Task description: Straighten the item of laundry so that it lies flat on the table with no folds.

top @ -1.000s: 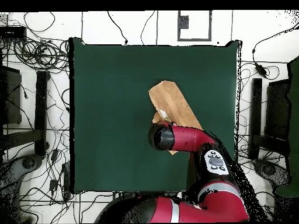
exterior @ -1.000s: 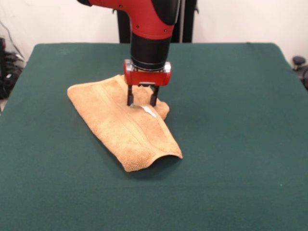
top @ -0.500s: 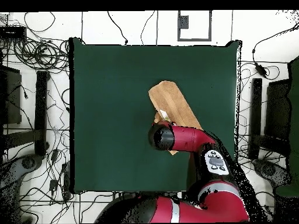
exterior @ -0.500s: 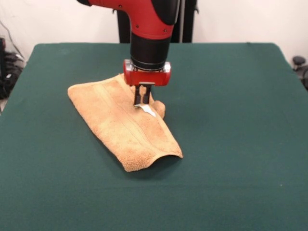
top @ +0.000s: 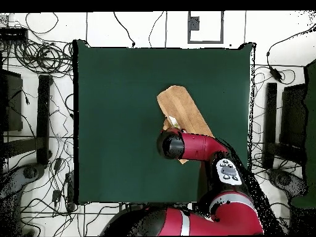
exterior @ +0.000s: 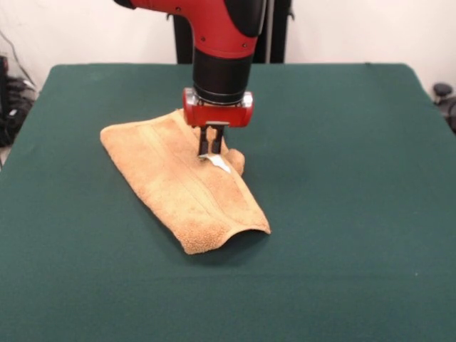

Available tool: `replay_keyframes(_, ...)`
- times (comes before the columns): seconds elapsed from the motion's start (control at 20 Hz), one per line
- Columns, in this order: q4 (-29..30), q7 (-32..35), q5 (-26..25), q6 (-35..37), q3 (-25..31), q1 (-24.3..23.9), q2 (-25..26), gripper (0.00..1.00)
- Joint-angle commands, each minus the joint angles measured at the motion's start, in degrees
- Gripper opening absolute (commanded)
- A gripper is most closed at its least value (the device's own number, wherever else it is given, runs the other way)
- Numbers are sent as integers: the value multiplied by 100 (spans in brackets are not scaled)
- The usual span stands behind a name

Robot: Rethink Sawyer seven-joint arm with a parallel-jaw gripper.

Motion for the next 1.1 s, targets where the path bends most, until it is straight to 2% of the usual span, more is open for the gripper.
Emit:
replay_keyframes(0.05,-134,920,162,-134,286,-6,415,0)
replay_keyframes(0.55,60,448,286,949,648,-378,-255,0)
replay_keyframes(1.1,-27,313,319,1774,870,-627,-549,0)
